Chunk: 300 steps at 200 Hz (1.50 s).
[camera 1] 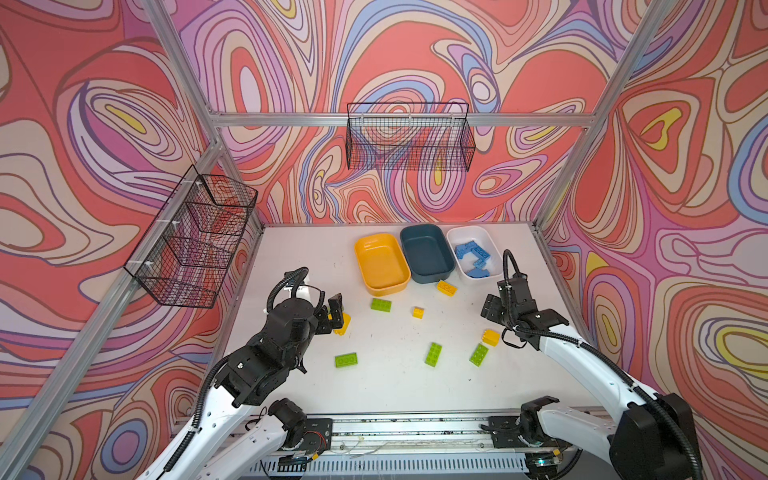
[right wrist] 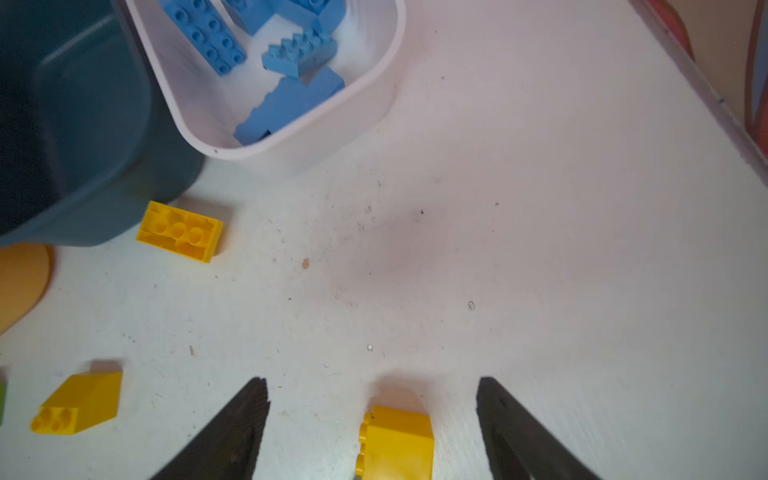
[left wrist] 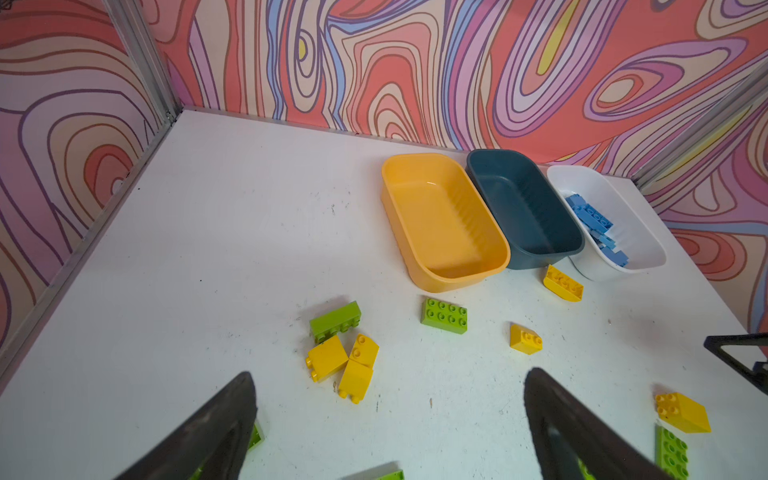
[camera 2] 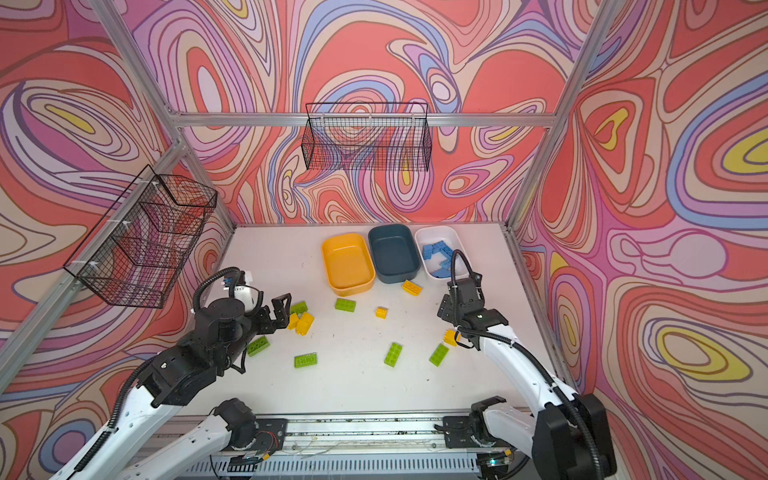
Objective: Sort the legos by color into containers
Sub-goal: 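Lower the right gripper onto a small yellow brick and close it, then carry the yellow brick with the right gripper and drop it into the teal tub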
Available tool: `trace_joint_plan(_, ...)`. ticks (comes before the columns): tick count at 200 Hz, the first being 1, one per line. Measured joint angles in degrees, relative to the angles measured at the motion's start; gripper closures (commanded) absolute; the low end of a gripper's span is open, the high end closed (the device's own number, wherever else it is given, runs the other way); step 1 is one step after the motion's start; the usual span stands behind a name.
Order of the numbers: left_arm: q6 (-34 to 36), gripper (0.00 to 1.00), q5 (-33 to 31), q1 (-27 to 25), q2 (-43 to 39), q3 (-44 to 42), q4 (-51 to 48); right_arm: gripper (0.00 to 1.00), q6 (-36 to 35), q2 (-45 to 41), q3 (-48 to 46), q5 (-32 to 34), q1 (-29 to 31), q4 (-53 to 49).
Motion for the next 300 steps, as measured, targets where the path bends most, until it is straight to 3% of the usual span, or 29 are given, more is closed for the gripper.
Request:
trace_joint_plan(110, 0.0, 0.0, 1.7, 0.2, -1.7, 0.0, -1.8, 0.22, 7.0, 6.5, -8.7, -3.5, 0.0, 4.6)
trace_joint_plan(182, 0.0, 0.0, 1.7, 0.2, -1.9, 0.0, -2.4, 0.38, 7.4, 9.0, -8.8, -5.0, 0.0, 8.6)
trace_joint_plan(203, 0.1, 0.0, 1.7, 0.2, -2.2, 0.0, -2.5, 0.46, 7.3, 9.0, -8.9, -5.2, 0.3, 8.8)
trace_joint_plan(210, 0.2, 0.0, 1.6, 0.2, -2.2, 0.0, -2.5, 0.54, 7.2, 9.0, -8.9, -5.4, 0.5, 8.8)
trace_joint_plan(223, 0.5, 0.0, 1.4, 0.2, -2.1, 0.0, -2.6, 0.6, 7.1, 9.0, -8.9, -5.3, 1.1, 8.9)
trace_joint_plan(300, 1.0, 0.0, -0.3, 0.2, -2.6, 0.0, -2.9, 0.6, 5.8, 10.1, -7.8, -5.6, 3.7, 9.4)
